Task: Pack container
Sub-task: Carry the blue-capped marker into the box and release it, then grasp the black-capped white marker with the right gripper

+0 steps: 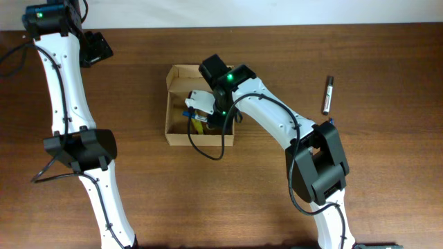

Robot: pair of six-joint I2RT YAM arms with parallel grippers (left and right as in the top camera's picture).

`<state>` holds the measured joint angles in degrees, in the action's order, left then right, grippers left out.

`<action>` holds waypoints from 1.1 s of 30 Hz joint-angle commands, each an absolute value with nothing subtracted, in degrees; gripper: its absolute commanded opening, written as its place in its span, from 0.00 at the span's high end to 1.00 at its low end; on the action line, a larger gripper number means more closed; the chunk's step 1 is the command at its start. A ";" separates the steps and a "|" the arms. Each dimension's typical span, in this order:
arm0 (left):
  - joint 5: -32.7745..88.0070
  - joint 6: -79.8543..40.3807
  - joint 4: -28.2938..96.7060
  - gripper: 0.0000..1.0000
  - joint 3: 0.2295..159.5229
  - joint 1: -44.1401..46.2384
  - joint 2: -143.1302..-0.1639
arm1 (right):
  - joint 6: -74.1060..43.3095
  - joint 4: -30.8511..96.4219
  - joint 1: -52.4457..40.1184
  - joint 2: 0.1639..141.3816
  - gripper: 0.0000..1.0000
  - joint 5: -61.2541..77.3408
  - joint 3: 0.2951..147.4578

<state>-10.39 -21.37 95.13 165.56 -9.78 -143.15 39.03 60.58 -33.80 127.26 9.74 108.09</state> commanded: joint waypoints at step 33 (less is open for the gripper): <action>-10.94 -20.69 95.18 0.00 165.84 -9.91 -143.13 | -4.47 82.65 2.68 128.25 0.51 0.40 137.53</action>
